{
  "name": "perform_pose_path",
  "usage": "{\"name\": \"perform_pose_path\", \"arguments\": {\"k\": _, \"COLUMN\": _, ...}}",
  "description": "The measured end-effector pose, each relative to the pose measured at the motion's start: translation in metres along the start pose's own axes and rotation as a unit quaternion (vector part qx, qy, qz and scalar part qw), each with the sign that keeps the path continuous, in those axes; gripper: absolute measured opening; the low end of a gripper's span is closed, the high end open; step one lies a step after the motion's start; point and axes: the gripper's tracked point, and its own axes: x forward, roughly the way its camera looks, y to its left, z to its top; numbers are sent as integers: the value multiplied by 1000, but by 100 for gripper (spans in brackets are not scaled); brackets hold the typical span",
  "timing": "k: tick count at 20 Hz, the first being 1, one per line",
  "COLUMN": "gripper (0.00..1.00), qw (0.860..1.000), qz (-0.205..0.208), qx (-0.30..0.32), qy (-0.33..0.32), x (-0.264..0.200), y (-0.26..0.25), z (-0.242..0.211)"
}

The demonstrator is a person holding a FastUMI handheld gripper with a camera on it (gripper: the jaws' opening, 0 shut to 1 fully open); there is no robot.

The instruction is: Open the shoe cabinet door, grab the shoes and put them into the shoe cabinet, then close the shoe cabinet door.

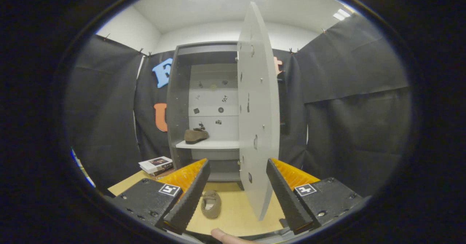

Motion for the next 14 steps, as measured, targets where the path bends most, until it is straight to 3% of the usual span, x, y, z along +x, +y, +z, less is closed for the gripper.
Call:
{"name": "perform_pose_path", "arguments": {"k": 9, "gripper": 99, "qw": 996, "qz": 69, "qx": -13, "qy": 54, "x": 49, "y": 89, "z": -82}}
{"name": "perform_pose_path", "arguments": {"k": 14, "gripper": 99, "qw": 992, "qz": 69, "qx": -3, "qy": 107, "x": 95, "y": 111, "z": -145}}
